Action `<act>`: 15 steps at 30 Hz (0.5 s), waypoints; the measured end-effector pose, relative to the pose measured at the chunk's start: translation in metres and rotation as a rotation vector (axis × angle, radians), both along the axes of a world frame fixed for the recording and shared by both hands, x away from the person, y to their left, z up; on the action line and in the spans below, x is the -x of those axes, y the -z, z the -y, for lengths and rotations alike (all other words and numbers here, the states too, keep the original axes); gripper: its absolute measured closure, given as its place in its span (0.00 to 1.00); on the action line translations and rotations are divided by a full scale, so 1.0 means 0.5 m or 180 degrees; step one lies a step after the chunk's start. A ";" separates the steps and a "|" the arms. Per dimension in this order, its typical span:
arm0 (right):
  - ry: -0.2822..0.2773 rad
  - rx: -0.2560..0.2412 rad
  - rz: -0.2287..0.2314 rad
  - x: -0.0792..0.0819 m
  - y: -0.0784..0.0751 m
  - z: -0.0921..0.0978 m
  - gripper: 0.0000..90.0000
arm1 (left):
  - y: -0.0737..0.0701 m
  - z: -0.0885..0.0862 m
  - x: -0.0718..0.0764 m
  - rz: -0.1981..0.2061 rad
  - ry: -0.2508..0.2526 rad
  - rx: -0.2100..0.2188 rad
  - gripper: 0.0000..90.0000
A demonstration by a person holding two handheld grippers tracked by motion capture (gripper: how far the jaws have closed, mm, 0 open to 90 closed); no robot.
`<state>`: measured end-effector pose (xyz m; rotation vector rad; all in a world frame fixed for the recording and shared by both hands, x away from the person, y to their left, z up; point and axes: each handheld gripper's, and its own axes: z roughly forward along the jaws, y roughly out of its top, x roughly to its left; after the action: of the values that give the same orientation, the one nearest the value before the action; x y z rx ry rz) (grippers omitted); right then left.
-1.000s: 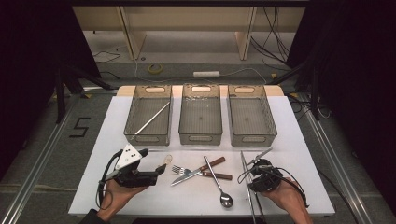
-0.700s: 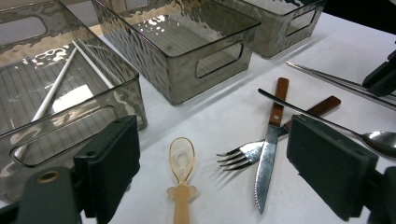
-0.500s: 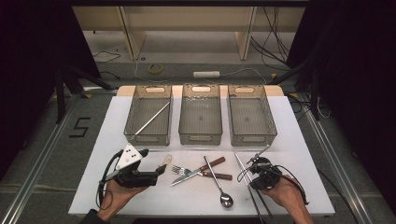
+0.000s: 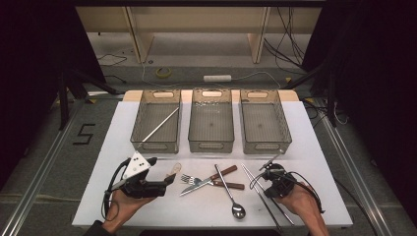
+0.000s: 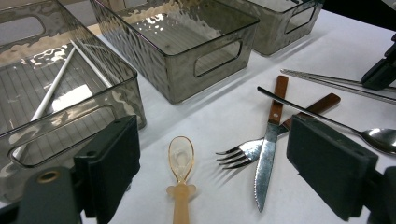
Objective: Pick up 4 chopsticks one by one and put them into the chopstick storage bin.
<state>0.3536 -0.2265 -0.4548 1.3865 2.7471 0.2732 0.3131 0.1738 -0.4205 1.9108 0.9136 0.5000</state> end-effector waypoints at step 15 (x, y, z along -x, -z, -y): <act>-0.0109 -0.0072 0.0076 0.003 -0.017 0.005 0.96 | 0.001 0.001 -0.001 -0.0007 0.0016 -0.0002 0.19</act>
<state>0.3521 -0.2291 -0.4465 1.3332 2.7591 0.3213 0.3136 0.1733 -0.4208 1.9141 0.9100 0.4956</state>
